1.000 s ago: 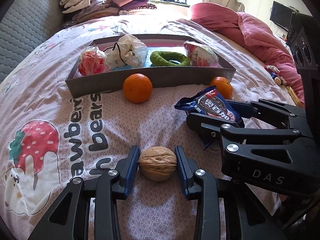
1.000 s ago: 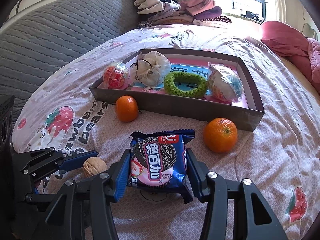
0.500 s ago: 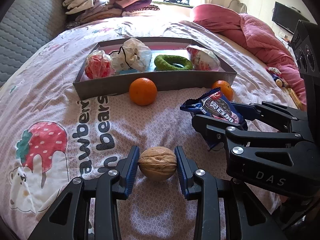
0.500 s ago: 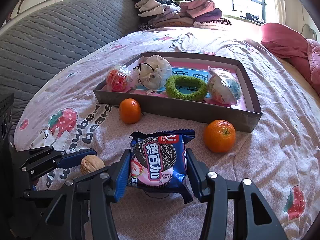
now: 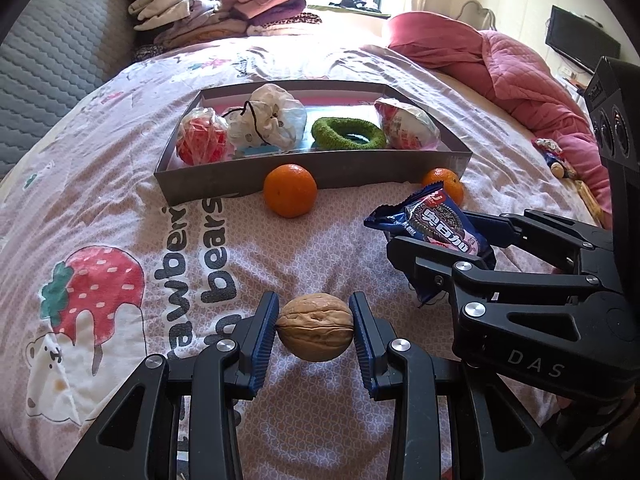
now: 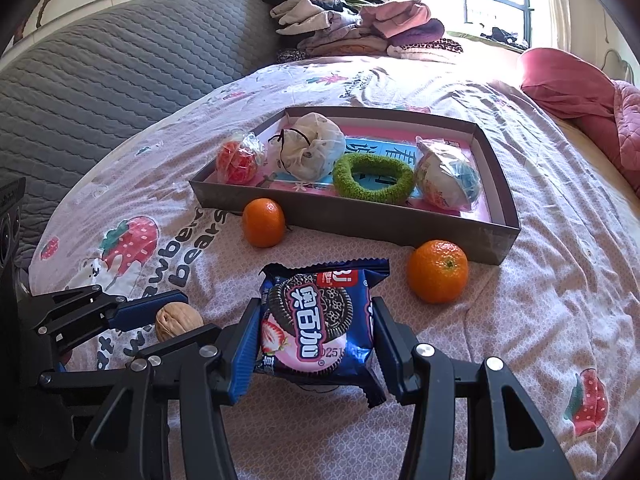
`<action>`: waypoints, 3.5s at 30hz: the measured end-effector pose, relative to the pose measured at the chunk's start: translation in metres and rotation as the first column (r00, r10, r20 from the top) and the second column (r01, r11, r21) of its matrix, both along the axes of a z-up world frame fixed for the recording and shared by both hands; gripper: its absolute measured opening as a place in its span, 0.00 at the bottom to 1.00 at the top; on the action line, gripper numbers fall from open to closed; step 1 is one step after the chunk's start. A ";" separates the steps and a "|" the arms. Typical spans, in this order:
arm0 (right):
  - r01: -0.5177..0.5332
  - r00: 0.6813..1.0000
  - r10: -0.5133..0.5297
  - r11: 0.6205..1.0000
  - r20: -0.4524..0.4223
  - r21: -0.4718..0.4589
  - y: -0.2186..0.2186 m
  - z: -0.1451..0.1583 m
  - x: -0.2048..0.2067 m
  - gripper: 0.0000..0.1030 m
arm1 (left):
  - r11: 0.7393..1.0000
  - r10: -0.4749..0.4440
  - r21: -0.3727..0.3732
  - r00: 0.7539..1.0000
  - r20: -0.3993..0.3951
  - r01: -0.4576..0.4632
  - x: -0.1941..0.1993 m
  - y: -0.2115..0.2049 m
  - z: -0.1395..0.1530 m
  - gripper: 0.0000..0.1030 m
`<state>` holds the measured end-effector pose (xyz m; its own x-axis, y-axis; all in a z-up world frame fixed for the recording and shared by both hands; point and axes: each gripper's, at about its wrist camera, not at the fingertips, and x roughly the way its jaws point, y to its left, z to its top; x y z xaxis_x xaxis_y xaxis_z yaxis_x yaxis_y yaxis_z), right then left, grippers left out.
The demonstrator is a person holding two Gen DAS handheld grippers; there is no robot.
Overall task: Organize objects
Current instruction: 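Lift and carry the walnut with left tool while right tool carries the cookie packet to the tray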
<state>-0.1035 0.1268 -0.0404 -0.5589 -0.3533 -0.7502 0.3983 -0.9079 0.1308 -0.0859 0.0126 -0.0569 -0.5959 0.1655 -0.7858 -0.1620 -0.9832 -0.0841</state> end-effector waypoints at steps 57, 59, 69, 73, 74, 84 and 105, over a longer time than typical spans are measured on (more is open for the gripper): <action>0.075 0.986 -0.086 0.994 -0.144 -0.077 0.028 0.059 0.001 0.51 | 0.998 0.058 -0.006 0.989 -0.138 -0.060 -0.023 -0.015 0.064 0.36; 0.077 0.985 -0.088 0.994 -0.149 -0.079 0.030 0.061 0.001 0.51 | 0.998 0.061 0.000 0.989 -0.137 -0.061 -0.025 -0.017 0.064 0.36; 0.084 0.981 -0.094 0.994 -0.170 -0.068 0.032 0.069 -0.005 0.51 | 0.998 0.063 0.002 0.986 -0.152 -0.063 -0.033 -0.019 0.072 0.36; 0.079 0.979 -0.089 0.995 -0.183 -0.062 0.029 0.073 -0.009 0.51 | 0.998 0.066 0.001 0.985 -0.160 -0.067 -0.039 -0.021 0.075 0.36; 0.076 0.979 -0.086 0.995 -0.187 -0.060 0.028 0.074 -0.011 0.51 | 0.998 0.066 0.001 0.985 -0.160 -0.067 -0.041 -0.022 0.076 0.36; 0.072 0.974 -0.083 0.996 -0.213 -0.061 0.019 0.083 -0.035 0.51 | 0.997 0.074 0.003 0.984 -0.163 -0.075 -0.064 -0.022 0.079 0.36; 0.071 0.980 -0.077 0.997 -0.181 -0.041 0.005 0.058 -0.093 0.51 | 0.994 0.104 -0.013 0.986 -0.131 -0.107 -0.138 -0.034 0.057 0.36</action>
